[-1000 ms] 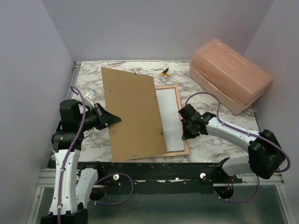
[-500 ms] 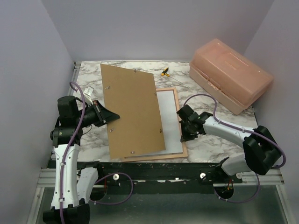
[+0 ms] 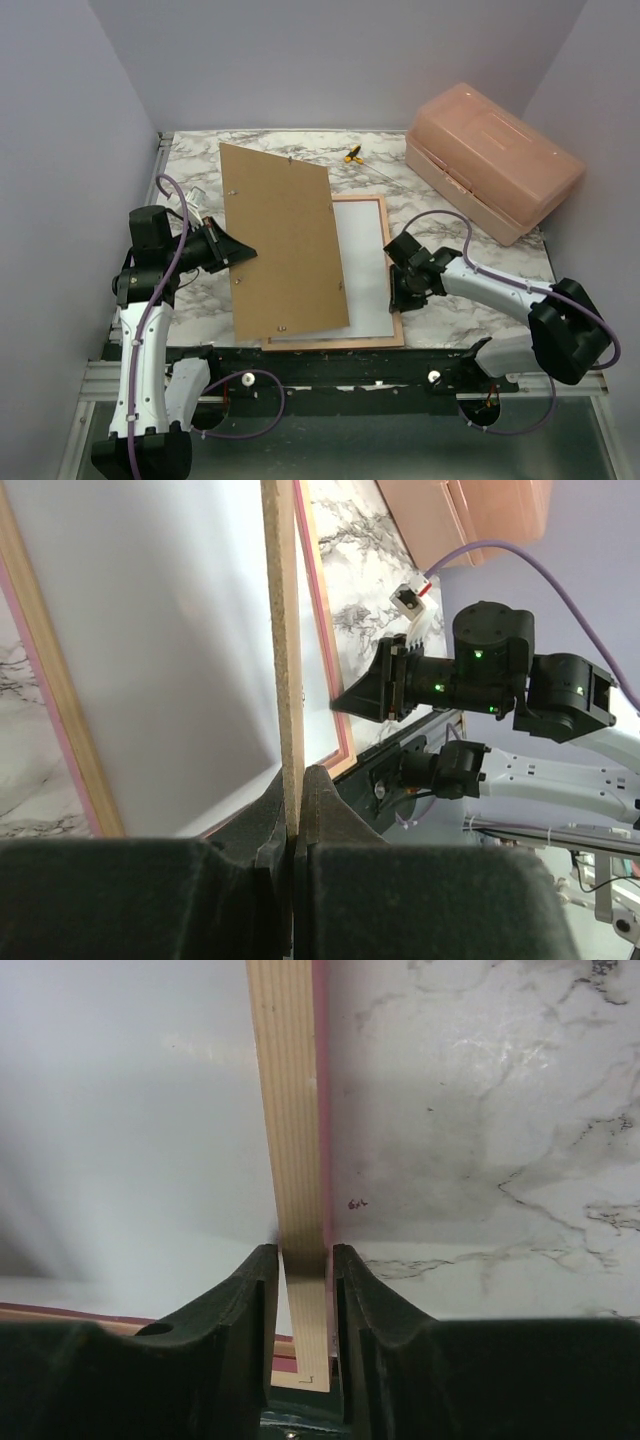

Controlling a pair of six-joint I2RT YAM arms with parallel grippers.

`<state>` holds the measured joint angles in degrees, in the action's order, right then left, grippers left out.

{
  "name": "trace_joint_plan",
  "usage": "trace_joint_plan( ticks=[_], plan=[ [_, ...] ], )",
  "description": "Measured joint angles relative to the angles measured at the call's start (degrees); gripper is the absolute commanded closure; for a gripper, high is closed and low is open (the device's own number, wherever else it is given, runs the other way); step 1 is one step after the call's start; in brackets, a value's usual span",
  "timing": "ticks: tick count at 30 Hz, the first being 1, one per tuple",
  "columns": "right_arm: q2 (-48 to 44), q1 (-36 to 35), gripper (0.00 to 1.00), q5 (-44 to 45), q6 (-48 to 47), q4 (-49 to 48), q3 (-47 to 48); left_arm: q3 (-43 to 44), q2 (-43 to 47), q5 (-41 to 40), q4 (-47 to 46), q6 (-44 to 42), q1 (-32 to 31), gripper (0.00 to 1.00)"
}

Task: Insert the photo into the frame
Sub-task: Adjust the photo frame at the center of the board, then adjust the photo frame item.

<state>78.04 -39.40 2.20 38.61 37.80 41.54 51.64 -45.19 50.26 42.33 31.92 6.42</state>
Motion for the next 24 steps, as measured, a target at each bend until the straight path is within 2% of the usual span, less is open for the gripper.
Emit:
trace_joint_plan(
  ticks=[14,16,24],
  plan=[
    [-7.5,0.0,0.1,-0.7,2.4,0.3,2.3,-2.3,-0.7,0.0,-3.1,0.9,0.0,1.0],
    [-8.5,0.0,0.07,-1.8,2.8,-0.5,2.3,-2.8,-0.7,0.3,-4.0,1.6,0.0,1.0],
    [-8.9,2.1,0.08,-10.7,4.5,-7.3,2.3,-4.6,-0.8,2.5,-6.4,3.2,0.0,1.0]
  ],
)
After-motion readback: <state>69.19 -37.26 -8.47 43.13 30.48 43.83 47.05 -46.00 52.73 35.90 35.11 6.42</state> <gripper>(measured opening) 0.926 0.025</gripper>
